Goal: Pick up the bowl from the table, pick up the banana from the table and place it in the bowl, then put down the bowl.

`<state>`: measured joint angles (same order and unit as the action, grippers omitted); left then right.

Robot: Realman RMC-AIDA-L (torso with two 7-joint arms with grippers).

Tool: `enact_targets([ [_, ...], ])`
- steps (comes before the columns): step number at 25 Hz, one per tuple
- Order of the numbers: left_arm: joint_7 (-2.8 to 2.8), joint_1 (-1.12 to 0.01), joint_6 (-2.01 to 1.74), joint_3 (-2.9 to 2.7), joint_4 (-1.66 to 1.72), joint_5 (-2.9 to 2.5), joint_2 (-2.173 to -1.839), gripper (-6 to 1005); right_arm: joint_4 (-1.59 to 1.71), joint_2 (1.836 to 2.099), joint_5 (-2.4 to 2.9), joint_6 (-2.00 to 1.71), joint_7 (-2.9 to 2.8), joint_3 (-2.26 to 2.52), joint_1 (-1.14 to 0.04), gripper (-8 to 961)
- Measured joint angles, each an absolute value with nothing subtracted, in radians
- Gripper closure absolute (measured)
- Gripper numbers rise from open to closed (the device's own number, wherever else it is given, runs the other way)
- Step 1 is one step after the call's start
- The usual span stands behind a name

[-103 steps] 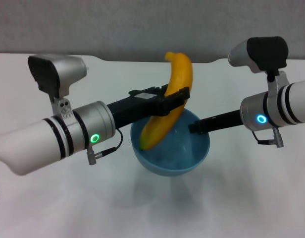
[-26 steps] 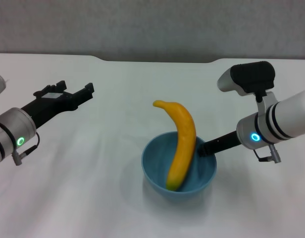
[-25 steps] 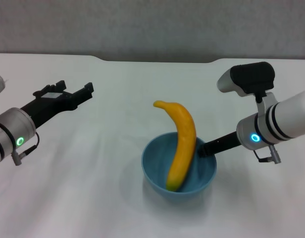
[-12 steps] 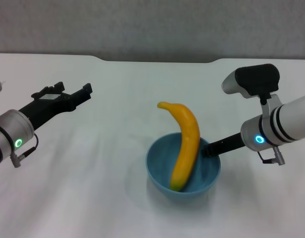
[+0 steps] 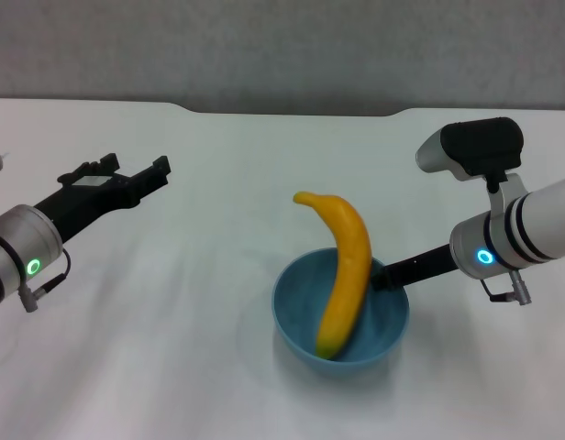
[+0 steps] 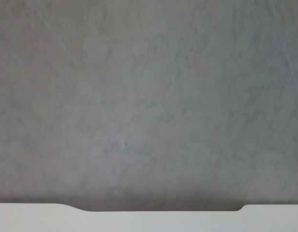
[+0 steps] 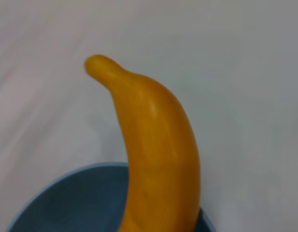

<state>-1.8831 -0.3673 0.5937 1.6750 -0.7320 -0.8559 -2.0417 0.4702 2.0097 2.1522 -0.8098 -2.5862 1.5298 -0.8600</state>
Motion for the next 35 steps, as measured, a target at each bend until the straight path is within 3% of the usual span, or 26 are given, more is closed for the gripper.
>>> enact_targets([
  [8,-1.887,-0.359,0.604,1.678,-0.73,-0.856,-2.042,105,0.565,2.009,2.165,-0.821,-2.583,1.545,-0.809,706],
  [12,-1.901,-0.35,0.611,1.682,-0.73,-0.856,-2.042,105,0.745,2.009,2.166,-0.834,-2.588,1.567,-0.703,484],
  [18,-1.985,-0.32,0.662,1.697,-0.716,-0.754,-2.041,106,0.874,2.005,2.19,-0.864,-2.583,1.567,-0.624,240],
  [24,-2.05,-0.304,0.839,1.793,-0.626,-0.695,-2.038,106,1.074,2.005,2.228,-0.878,-2.584,1.551,-0.505,63],
  [31,-2.084,-0.292,0.917,1.823,-0.598,-0.677,-2.039,106,1.344,2.009,2.256,-0.753,-2.545,1.563,-0.3,64],
  [35,-2.144,-0.291,0.934,1.829,-0.543,-0.629,-2.039,106,1.359,2.008,2.178,-0.625,-2.444,1.587,-0.248,69],
])
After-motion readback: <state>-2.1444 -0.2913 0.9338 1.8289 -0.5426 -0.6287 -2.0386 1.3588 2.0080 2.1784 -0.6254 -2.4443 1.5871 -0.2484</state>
